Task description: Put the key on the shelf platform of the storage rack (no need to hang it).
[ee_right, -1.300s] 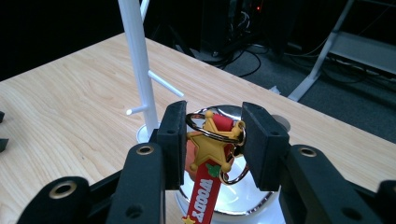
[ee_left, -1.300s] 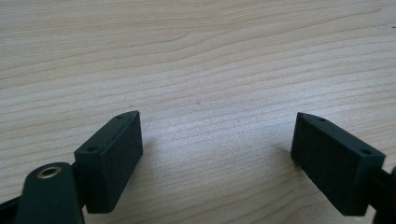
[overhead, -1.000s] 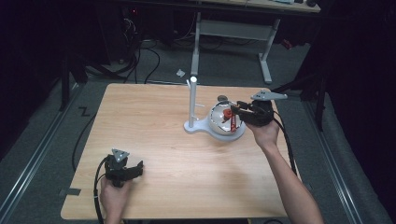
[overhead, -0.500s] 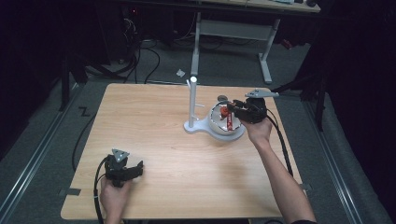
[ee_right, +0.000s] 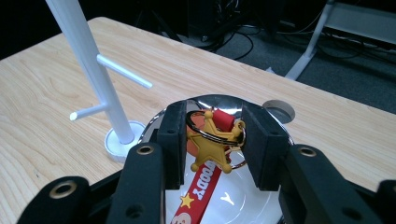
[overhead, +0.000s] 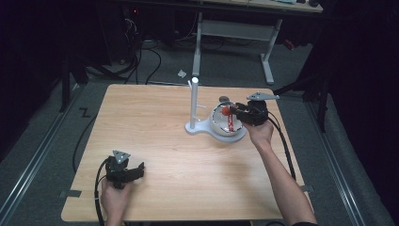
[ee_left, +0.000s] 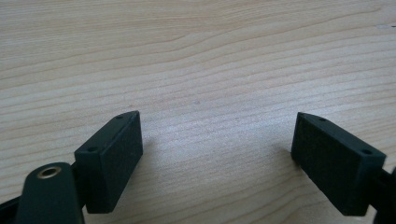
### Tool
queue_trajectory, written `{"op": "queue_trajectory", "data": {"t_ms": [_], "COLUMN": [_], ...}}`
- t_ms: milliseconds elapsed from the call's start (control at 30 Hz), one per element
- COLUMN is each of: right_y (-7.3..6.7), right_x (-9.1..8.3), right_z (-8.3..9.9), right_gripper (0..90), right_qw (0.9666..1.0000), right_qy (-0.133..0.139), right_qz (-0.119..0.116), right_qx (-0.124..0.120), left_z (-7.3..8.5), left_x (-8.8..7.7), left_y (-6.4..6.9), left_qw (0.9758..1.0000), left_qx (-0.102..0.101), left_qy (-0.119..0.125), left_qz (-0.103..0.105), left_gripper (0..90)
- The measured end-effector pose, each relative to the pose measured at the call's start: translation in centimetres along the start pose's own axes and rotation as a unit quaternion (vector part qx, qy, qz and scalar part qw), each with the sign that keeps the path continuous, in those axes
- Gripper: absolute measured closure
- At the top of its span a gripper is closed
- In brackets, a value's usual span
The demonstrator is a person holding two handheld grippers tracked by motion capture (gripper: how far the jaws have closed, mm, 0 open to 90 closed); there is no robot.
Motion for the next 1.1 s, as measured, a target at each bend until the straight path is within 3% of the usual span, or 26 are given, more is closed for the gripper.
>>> {"op": "queue_trajectory", "data": {"t_ms": [433, 633, 733, 833, 867, 1100], "right_y": [0.8, 1.0, 1.0, 1.0, 1.1, 1.0], "right_x": [1.5, 2.1, 2.6, 2.9, 3.1, 2.4], "right_z": [2.0, 2.4, 2.8, 3.1, 3.2, 3.2], "right_gripper": [63.0, 62.2, 60.1, 57.7, 52.5, 46.5], "right_qw": [0.9994, 0.9984, 0.9970, 0.9962, 0.9959, 0.9957], "right_qy": [-0.030, -0.049, -0.068, -0.080, -0.085, -0.083], "right_qz": [0.006, 0.026, 0.038, 0.035, 0.029, 0.040], "right_qx": [0.015, 0.006, 0.002, 0.004, 0.012, 0.006], "left_z": [0.0, 0.0, 0.0, 0.0, 0.0, 0.0], "left_x": [0.0, 0.0, 0.0, 0.0, 0.0, 0.0], "left_y": [0.0, 0.0, 0.0, 0.0, 0.0, 0.0], "left_qw": [1.0000, 1.0000, 1.0000, 1.0000, 1.0000, 1.0000], "left_qx": [-0.001, -0.001, -0.001, -0.004, -0.005, -0.001], "left_qy": [0.000, 0.000, 0.000, -0.001, -0.001, -0.001], "left_qz": [0.000, 0.000, 0.000, -0.002, -0.002, 0.000], "left_gripper": [16.8, 16.8, 16.8, 16.8, 16.8, 16.9]}}
Point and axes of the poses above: each handheld gripper's, and its own axes: x roughly forward along the jaws, z roughly out of its underside, y roughly to its right, the point moved 2 cm from there along x, roughly forward along the jaws, and after that the axes turned 2 degrees about -y, right-handed, at the moved point
